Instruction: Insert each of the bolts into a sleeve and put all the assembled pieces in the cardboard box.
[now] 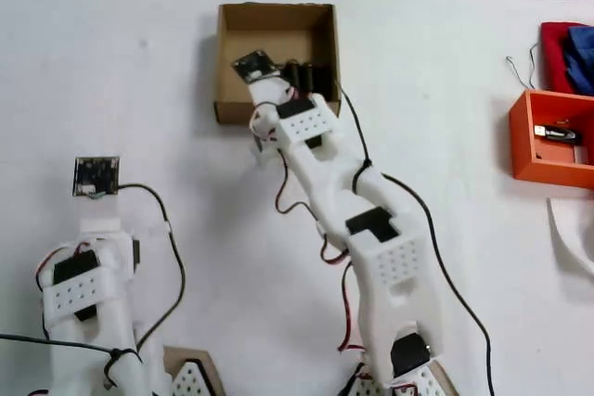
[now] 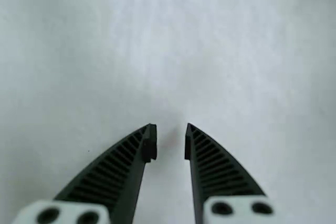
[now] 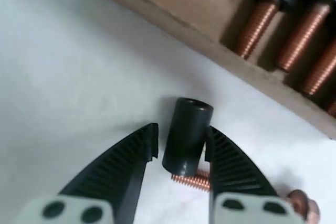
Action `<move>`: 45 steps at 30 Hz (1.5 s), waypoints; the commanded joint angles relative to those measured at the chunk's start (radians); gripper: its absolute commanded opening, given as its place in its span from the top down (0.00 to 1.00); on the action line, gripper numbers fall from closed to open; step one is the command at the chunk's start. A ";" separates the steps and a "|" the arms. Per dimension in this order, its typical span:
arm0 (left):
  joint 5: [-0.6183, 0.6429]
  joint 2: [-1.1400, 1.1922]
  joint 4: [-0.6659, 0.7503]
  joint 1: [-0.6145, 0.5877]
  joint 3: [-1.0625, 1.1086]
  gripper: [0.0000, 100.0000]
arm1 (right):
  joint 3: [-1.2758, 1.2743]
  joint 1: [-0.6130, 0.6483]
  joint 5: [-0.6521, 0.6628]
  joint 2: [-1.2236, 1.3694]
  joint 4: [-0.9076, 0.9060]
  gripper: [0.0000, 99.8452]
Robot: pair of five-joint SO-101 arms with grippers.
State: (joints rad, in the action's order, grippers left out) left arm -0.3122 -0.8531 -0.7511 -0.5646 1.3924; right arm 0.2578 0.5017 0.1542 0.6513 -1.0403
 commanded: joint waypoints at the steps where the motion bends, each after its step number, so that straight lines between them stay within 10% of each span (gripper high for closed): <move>1: -0.008 -0.011 0.015 -0.006 -0.001 0.89 | 0.097 -0.001 0.000 0.027 -0.036 0.87; 19: -0.008 -0.011 0.015 -0.006 -0.001 0.89 | 0.077 -0.030 -0.084 -0.209 -0.262 0.98; 32: -0.008 -0.002 -0.006 -0.003 -0.053 0.88 | -0.809 -0.108 -0.052 -1.216 0.051 0.98; 39: -0.014 0.002 -0.356 0.330 -0.424 0.88 | -1.102 -0.423 -0.049 -1.676 0.116 0.98; 45: -0.127 0.215 -0.376 0.643 -0.680 0.88 | -1.145 -0.579 -0.054 -2.023 0.074 0.98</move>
State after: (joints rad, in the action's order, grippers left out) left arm -0.4196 -0.7534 -1.1178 -0.0445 0.8554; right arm -0.8838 -0.0307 0.0944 -1.2022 -0.9513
